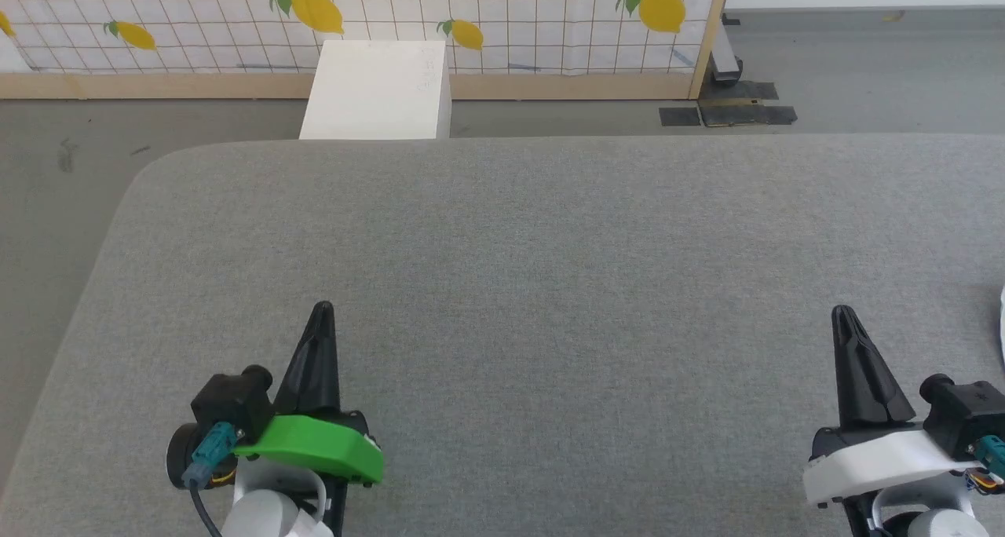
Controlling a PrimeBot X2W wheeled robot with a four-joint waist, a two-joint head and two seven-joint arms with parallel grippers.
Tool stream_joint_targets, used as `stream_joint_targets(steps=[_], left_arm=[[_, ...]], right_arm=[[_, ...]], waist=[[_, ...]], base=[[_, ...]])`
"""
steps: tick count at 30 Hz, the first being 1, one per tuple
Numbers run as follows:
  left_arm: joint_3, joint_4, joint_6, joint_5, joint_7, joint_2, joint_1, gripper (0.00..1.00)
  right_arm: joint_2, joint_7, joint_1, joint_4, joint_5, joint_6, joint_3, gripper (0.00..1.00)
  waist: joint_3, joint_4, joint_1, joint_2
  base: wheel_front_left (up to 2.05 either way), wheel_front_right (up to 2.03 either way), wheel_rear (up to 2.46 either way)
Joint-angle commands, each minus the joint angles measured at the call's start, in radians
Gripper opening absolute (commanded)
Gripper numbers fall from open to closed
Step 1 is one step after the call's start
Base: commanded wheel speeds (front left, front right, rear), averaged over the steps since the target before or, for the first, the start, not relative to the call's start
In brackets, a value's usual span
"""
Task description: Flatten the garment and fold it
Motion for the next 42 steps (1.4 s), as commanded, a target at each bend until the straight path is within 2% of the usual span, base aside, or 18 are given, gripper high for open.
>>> stream_joint_targets(steps=[1, 42], left_arm=[[0.000, 0.000, 0.000, 0.000, 0.000, 0.000, 0.000, 0.00], [0.025, -0.051, 0.016, 0.084, 0.081, -0.001, 0.029, 0.00]], right_arm=[[0.000, 0.000, 0.000, 0.000, 0.000, 0.000, 0.000, 0.00], [0.003, 0.055, -0.007, -0.008, -0.040, -0.001, 0.028, 0.00]], waist=[[0.000, 0.000, 0.0000, 0.0000], [-0.012, -0.010, 0.0000, 0.0000]], base=[[0.00, 0.00, 0.00], [0.00, 0.00, 0.00]])
